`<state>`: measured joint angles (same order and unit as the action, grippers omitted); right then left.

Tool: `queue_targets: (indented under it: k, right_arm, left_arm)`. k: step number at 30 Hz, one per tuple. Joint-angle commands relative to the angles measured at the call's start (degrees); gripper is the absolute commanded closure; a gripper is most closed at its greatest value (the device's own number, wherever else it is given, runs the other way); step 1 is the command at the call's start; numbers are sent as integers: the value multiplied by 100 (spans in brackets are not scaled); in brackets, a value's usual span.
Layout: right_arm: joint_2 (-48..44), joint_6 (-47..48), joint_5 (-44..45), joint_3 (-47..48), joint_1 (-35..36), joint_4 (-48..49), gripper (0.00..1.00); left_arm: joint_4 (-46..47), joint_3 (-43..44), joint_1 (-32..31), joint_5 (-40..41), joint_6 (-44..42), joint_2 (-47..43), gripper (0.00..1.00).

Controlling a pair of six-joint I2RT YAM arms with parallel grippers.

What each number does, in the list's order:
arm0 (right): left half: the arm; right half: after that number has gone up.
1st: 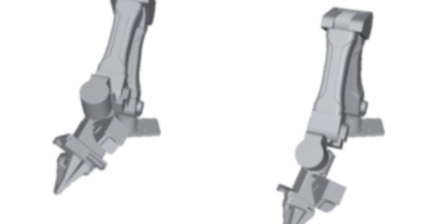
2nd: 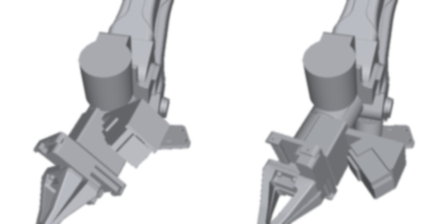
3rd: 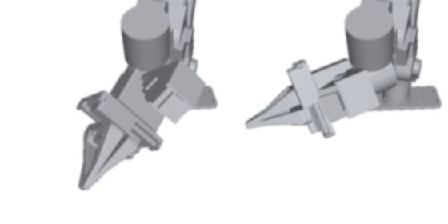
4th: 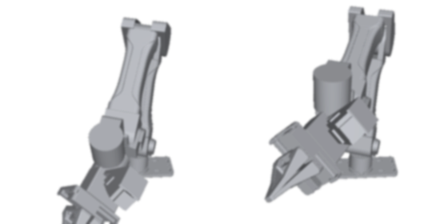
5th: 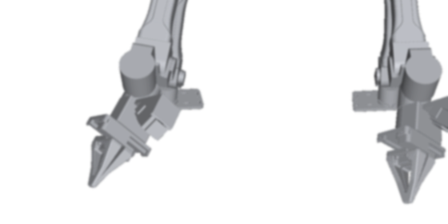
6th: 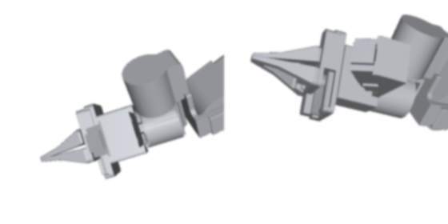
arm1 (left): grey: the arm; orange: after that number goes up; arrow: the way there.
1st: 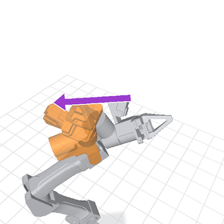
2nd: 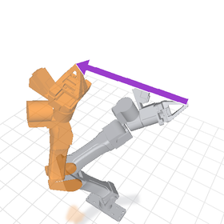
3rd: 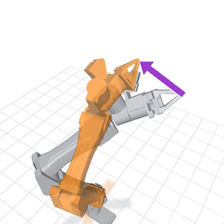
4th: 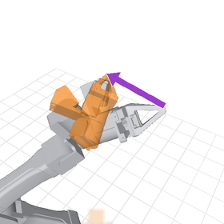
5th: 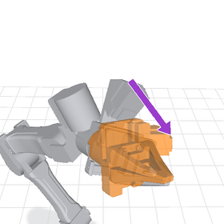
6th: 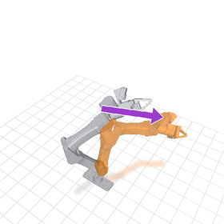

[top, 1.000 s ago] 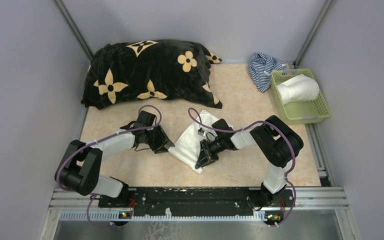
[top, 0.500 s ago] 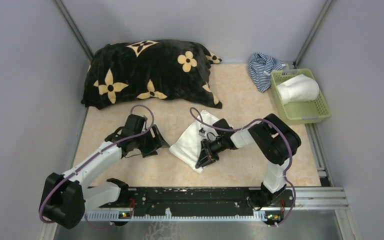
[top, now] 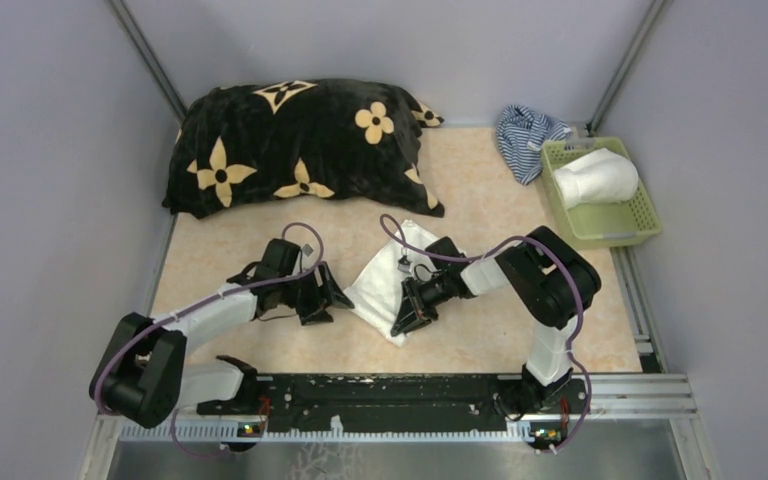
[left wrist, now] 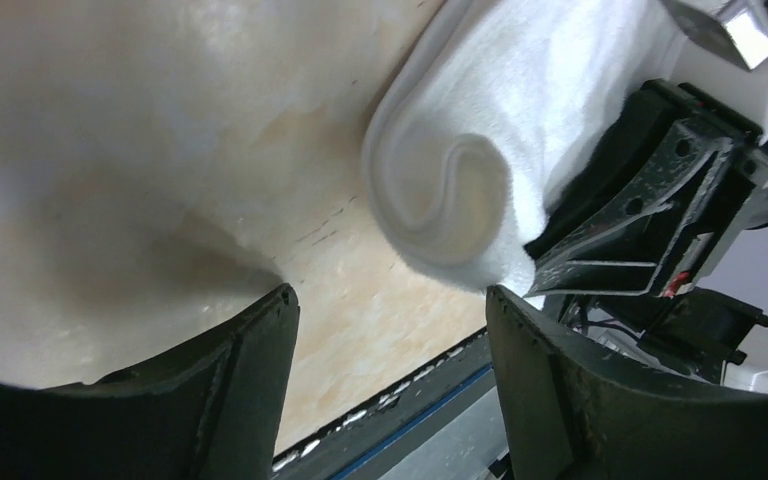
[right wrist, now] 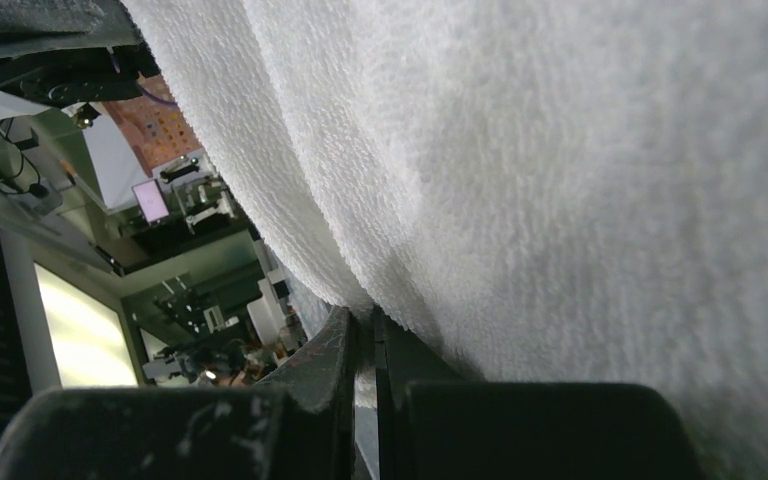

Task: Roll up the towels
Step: Roll the towel at the center of the board.

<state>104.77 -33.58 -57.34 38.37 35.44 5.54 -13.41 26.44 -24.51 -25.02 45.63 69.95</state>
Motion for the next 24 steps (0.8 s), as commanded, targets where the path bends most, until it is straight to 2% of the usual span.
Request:
queue_targets:
  k: [1, 7, 12, 16, 19, 24]
  right_arm:
    - [105, 155, 238, 172, -81, -86, 100]
    - [-9, 364, 410, 282, -81, -414, 100]
    - [-124, 496, 575, 341, -81, -614, 98]
    - [-469, 730, 923, 442, -81, -1007, 92]
    - [-926, 942, 1331, 545, -68, -1410, 82]
    - [-1926, 1573, 2671, 1086, 247, -2597, 71]
  left_arm:
    - [1037, -16, -67, -318, 266, 291, 26]
    - [1461, 123, -135, -277, 613, 709, 34]
    - [1350, 308, -165, -27, 841, 972, 44]
    - [1015, 464, -177, 205, 933, 1192, 47]
    - [738, 572, -202, 347, 986, 1371, 48]
    - [548, 589, -217, 428, 1060, 1574, 50]
